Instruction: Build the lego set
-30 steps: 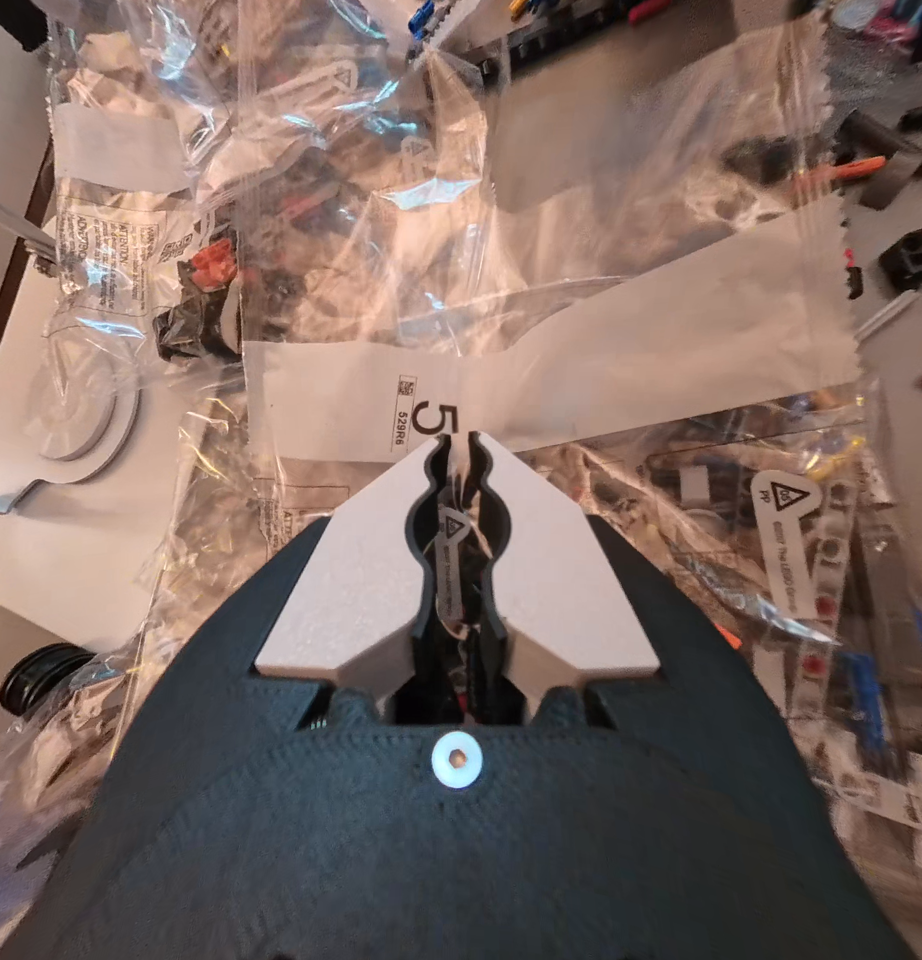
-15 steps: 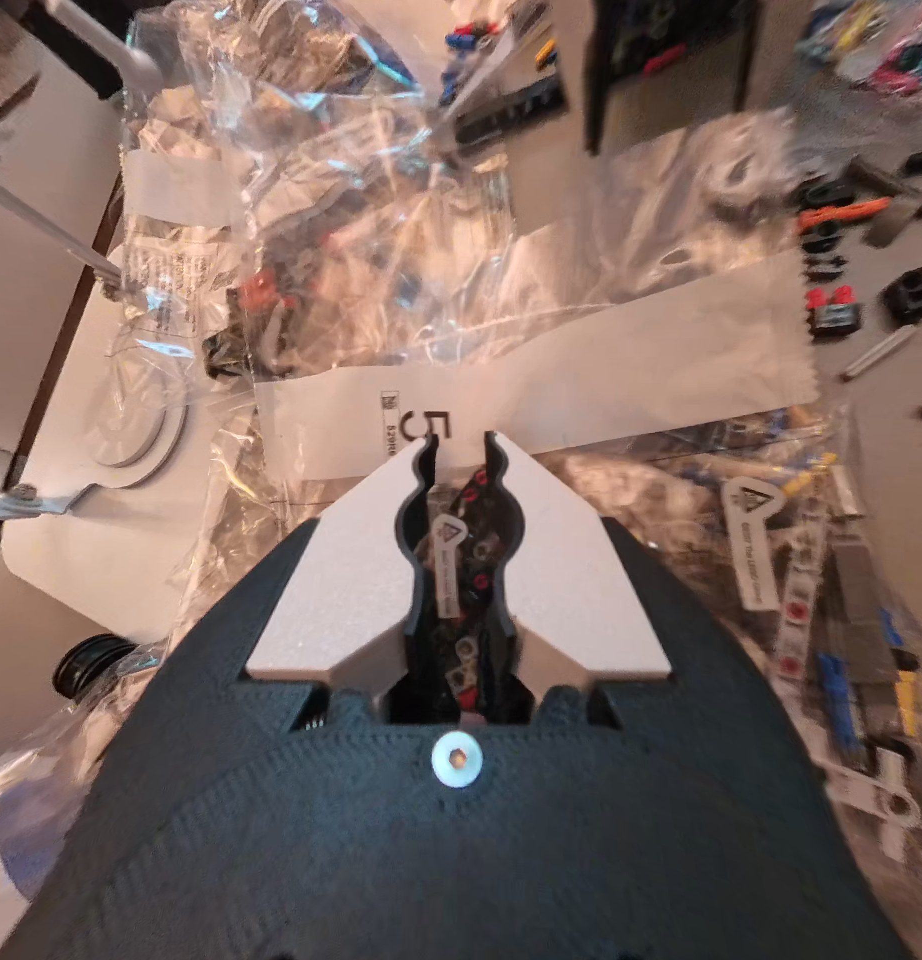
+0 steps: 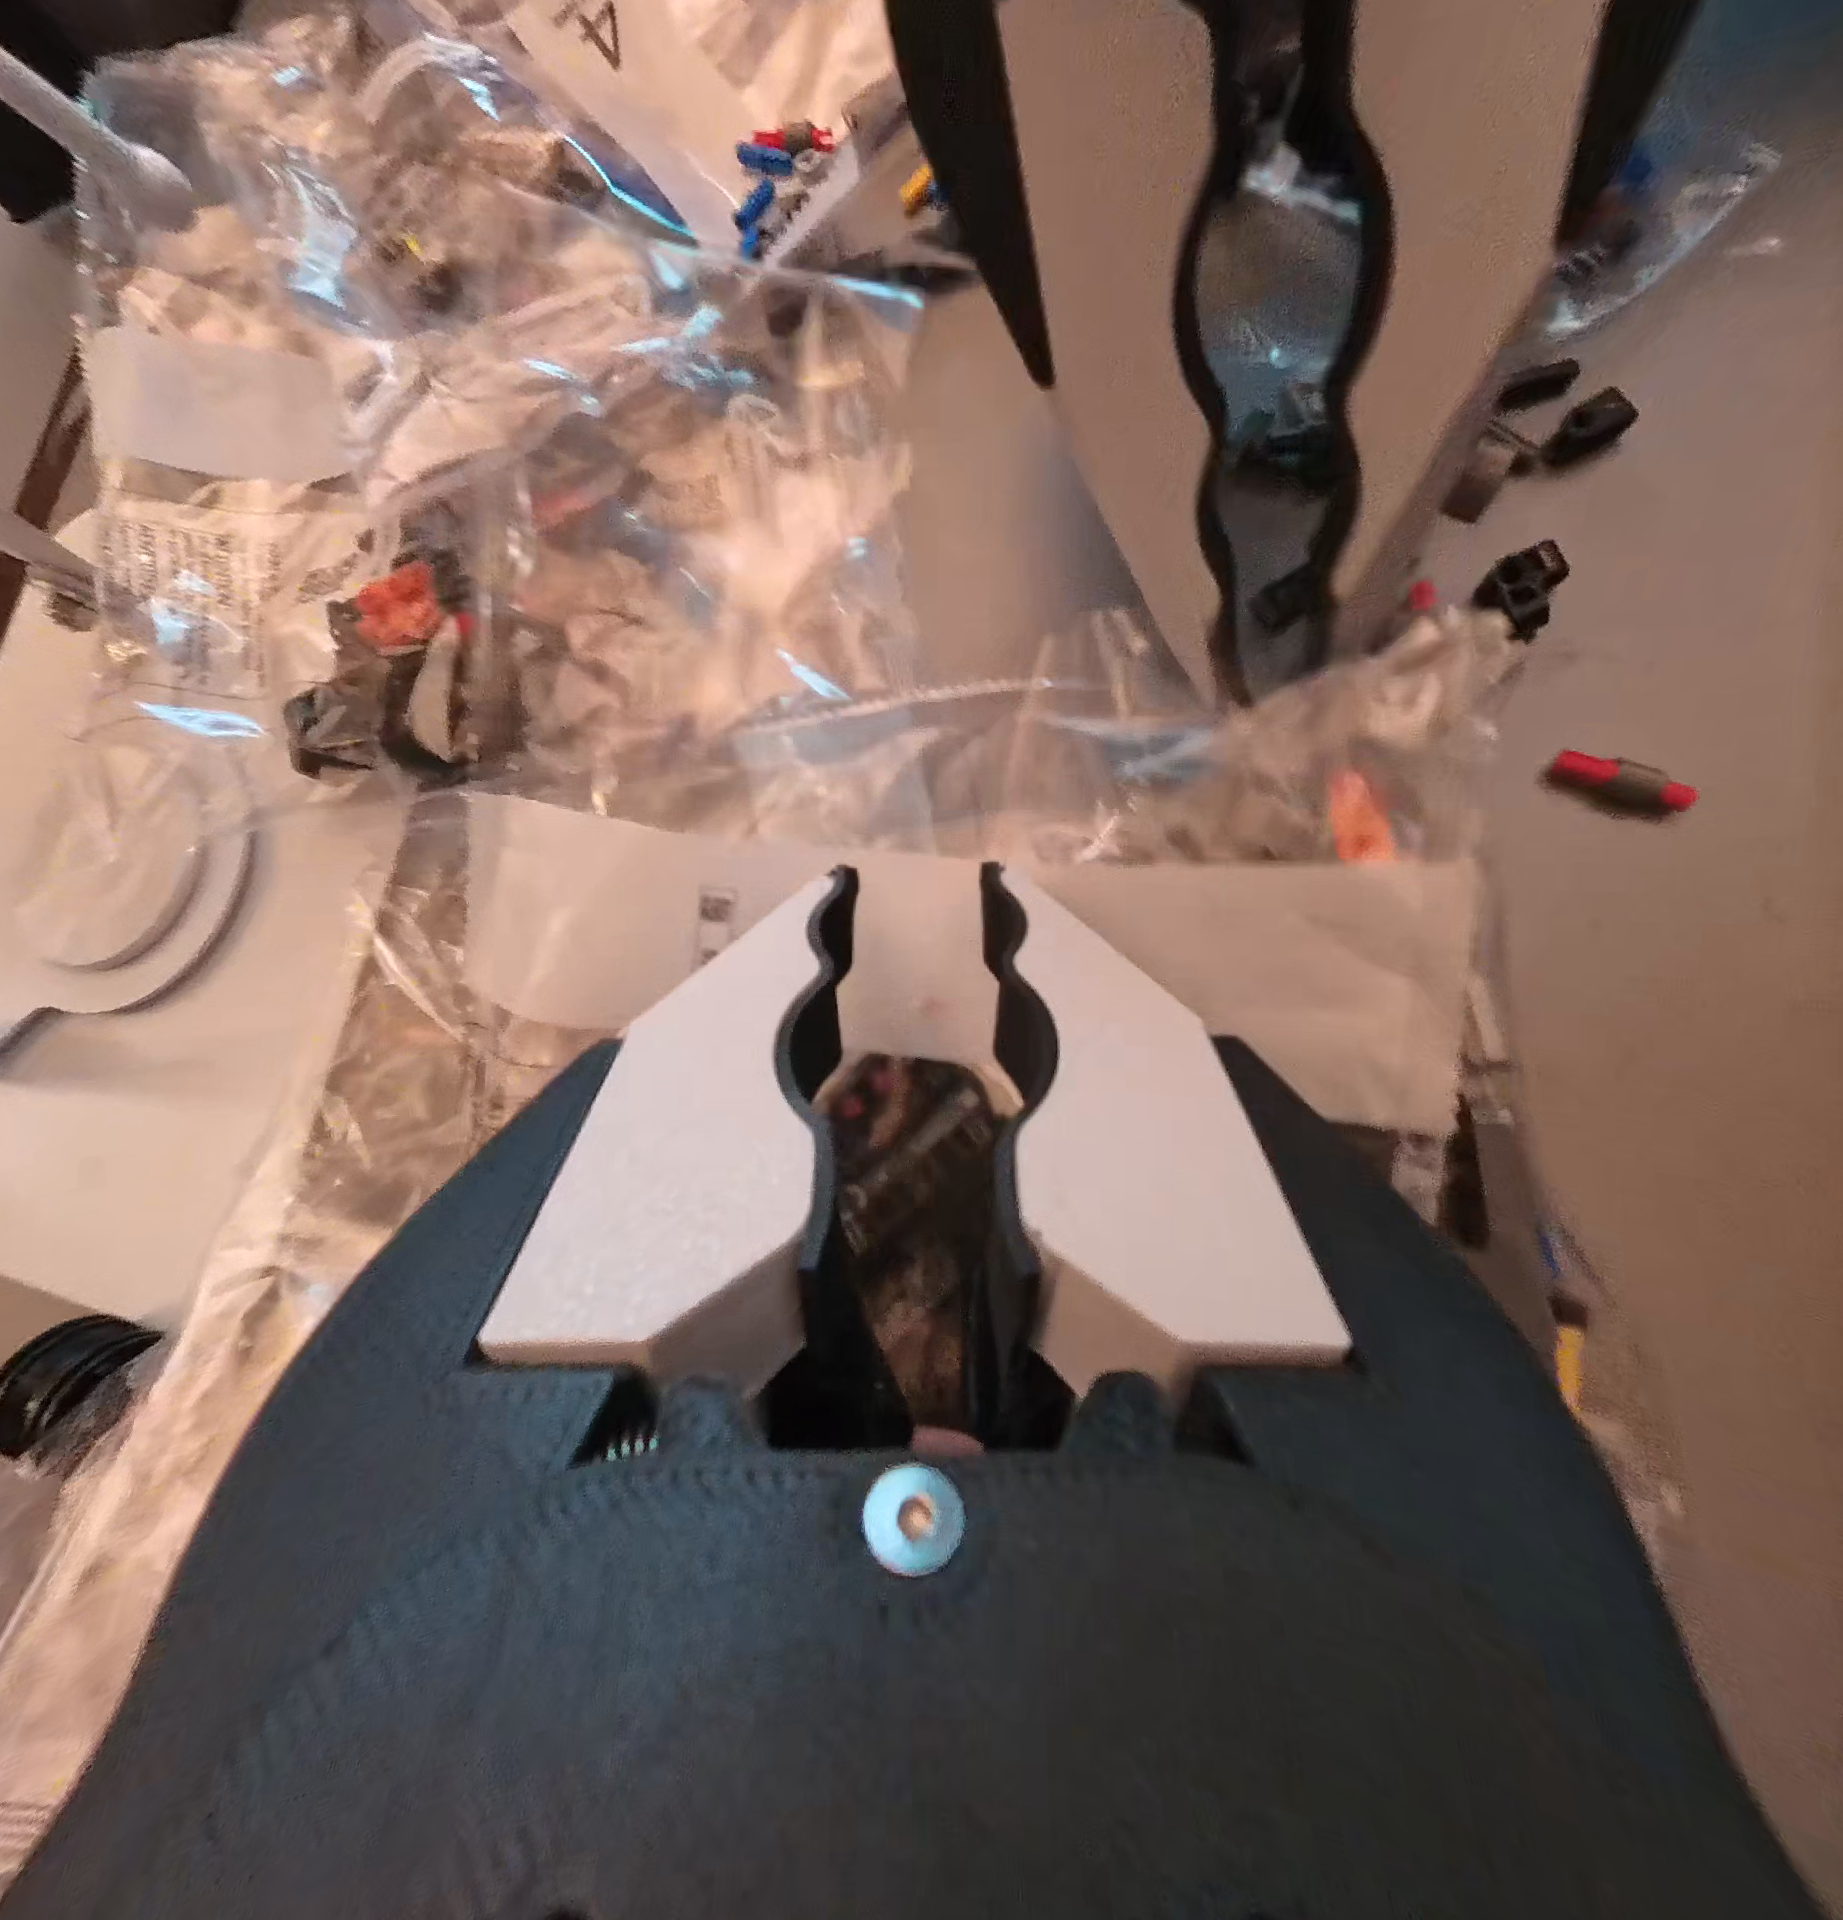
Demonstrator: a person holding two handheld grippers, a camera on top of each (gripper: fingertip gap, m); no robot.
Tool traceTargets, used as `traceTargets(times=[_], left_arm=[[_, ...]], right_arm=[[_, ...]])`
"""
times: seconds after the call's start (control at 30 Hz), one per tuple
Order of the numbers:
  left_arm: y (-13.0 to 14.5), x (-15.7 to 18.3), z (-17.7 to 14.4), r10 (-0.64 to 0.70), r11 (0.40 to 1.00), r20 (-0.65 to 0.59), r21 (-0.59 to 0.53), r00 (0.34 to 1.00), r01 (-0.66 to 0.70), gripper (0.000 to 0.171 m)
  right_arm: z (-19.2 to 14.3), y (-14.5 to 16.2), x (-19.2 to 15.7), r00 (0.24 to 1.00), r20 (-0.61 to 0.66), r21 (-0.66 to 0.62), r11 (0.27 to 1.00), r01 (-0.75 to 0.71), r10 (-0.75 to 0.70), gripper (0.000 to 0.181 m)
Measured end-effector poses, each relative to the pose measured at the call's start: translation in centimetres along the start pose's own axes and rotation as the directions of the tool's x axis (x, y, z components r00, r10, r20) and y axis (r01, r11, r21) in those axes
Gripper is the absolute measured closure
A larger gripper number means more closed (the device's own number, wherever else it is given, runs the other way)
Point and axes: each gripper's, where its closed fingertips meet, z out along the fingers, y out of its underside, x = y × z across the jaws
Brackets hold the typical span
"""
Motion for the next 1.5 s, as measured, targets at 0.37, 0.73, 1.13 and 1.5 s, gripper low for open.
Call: traceTargets(times=[0.37,0.73,1.13,1.5], left_arm=[[-1.1,-1.4,0.5,0.01,0.999,0.092,0.043,0.996,-0.014,0.15],[-1.5,-1.8,0.7,0.005,0.998,0.114,0.064,0.993,-0.012,0.152],[-1.2,-1.9,1.5,-0.019,0.997,0.093,0.072,0.996,0.012,0.151],[-0.7,-1.8,1.7,-0.014,0.998,0.09,0.06,0.996,0.009,0.151]], right_arm=[[-18.0,0.0,6.5,0.809,-0.554,0.332,0.943,-0.003,0.197,0.147],[-38.4,27.2,11.5,0.034,-0.674,0.67,0.63,-0.393,0.738,0.136],[-31.2,34.7,18.7,0.171,-0.662,0.369,0.516,-0.773,0.729,0.112],[-30.3,34.6,21.4,0.248,-0.622,0.343,0.544,-0.766,0.742,0.155]])
